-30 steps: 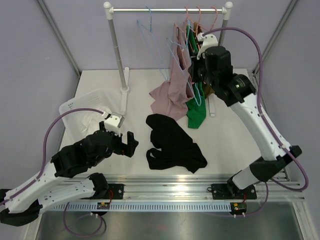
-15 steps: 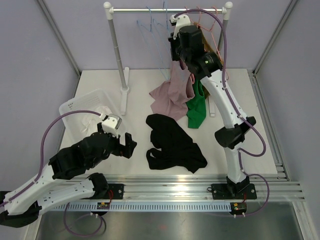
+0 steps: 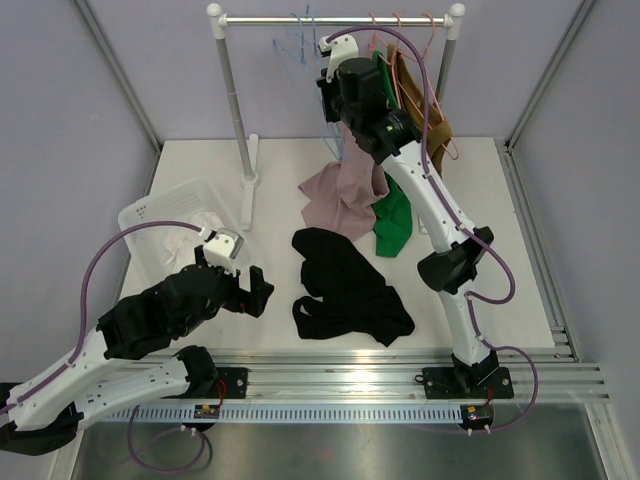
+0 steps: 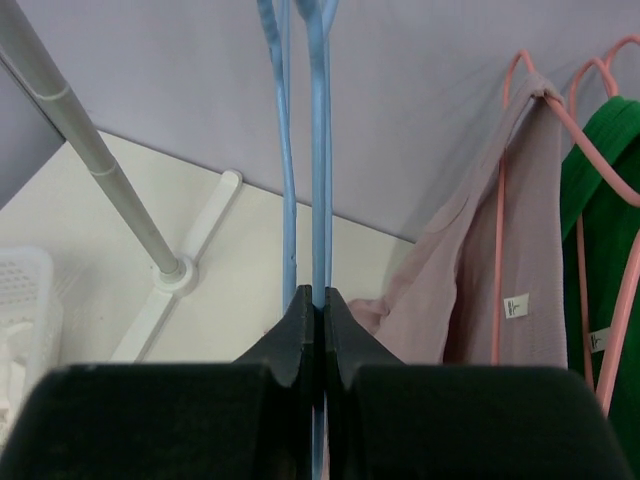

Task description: Remove the tank top from the hanger

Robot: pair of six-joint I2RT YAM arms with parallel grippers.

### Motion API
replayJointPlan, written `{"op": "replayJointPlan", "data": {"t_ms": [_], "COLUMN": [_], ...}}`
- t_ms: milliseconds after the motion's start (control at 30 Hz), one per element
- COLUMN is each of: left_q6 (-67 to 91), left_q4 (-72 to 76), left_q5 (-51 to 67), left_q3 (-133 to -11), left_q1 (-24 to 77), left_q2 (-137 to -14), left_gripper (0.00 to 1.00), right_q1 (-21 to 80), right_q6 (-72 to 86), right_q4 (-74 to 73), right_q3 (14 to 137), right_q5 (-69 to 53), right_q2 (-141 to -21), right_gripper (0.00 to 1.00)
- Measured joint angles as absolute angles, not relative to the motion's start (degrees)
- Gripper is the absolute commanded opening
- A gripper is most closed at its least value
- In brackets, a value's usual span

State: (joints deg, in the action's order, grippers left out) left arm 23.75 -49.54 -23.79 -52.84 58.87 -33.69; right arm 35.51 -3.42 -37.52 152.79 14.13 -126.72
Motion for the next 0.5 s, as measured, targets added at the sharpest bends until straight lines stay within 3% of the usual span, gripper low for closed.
{"op": "replayJointPlan", "data": {"t_ms": [500], "left_q6": [23.33], "left_q4": [-49.23], "left_q5": [-22.81], "left_q3": [-52.84], "left_q1": [58.87], "left_q2": [-33.74], "left_gripper": [0.99], "right_q1": [35.14], "right_q6": [-3.90], "right_q4": [-32.91], "right_q3": [157.42], "right_q5": [12.36], "right_q2": [-129.47], "right_gripper": [0.00]}}
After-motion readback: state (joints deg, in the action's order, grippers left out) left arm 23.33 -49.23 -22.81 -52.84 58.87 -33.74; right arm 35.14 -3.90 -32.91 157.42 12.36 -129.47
